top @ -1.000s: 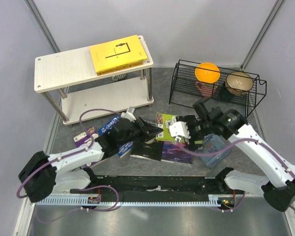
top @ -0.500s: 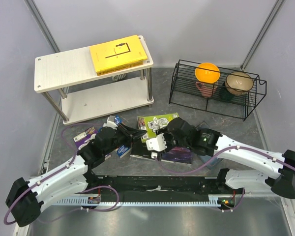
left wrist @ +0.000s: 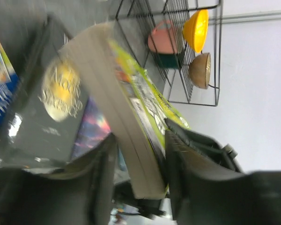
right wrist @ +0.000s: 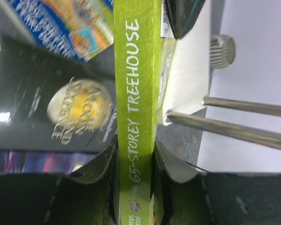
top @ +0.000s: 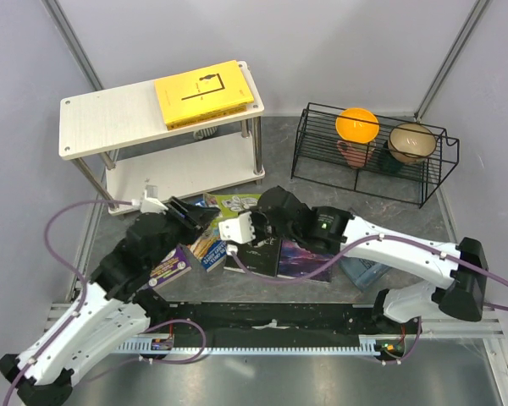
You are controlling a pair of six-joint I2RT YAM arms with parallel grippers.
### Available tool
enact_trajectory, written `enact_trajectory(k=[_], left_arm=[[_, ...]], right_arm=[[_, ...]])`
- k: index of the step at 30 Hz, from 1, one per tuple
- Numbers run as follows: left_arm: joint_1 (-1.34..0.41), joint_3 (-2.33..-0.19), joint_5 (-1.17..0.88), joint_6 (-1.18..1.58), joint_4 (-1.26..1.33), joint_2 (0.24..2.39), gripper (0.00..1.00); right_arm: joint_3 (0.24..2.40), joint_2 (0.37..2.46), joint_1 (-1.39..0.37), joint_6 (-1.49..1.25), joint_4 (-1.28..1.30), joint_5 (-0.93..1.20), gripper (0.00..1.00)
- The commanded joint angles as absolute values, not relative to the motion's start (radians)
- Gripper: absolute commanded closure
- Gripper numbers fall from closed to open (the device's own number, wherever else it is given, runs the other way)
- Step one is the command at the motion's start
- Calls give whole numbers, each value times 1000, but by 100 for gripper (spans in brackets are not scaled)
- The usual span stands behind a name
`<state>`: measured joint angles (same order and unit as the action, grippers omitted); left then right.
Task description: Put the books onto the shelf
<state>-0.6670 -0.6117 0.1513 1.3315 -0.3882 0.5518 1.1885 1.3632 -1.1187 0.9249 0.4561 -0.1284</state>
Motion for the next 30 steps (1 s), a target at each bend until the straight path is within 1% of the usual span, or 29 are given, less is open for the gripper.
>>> enact_trajectory(k=[1,2,3,5,6,8,15,21,26,30], left_arm=[[-667,-836,342,843,-623,514,45],[-667,-866,353,728,-703,518,40],[-666,-926,368,689,-742,525,39],[-667,-971,379,568,-805,523,36],[-667,-1000,382,545,-849,514,32],[-667,-1015,367,481,-862,480,27],[-667,-1061,379,430,-914,446,25],[-667,-1054,397,414,-931,440,24],[-667,-1054,426,419,-936,422,24],[-667,-1052,433,429,-934,416,24]], right_arm=[[1331,1442,-1083,838,456,-129,100],[1351,1462,-1080,839,457,-130,100],[1391,1494,-1075,844,457,-130,100],[1431,1525,-1072,851,462,-129,100],[1471,1558,-1072,854,462,-129,100],[1515,1597,-1071,865,476,-127,100],[1686,1752,-1042,913,471,-136,100],[1798,1833,-1028,991,437,-172,100],[1821,1888,-1005,1058,338,-189,100],[1780,1928,-986,1136,192,-207,100]])
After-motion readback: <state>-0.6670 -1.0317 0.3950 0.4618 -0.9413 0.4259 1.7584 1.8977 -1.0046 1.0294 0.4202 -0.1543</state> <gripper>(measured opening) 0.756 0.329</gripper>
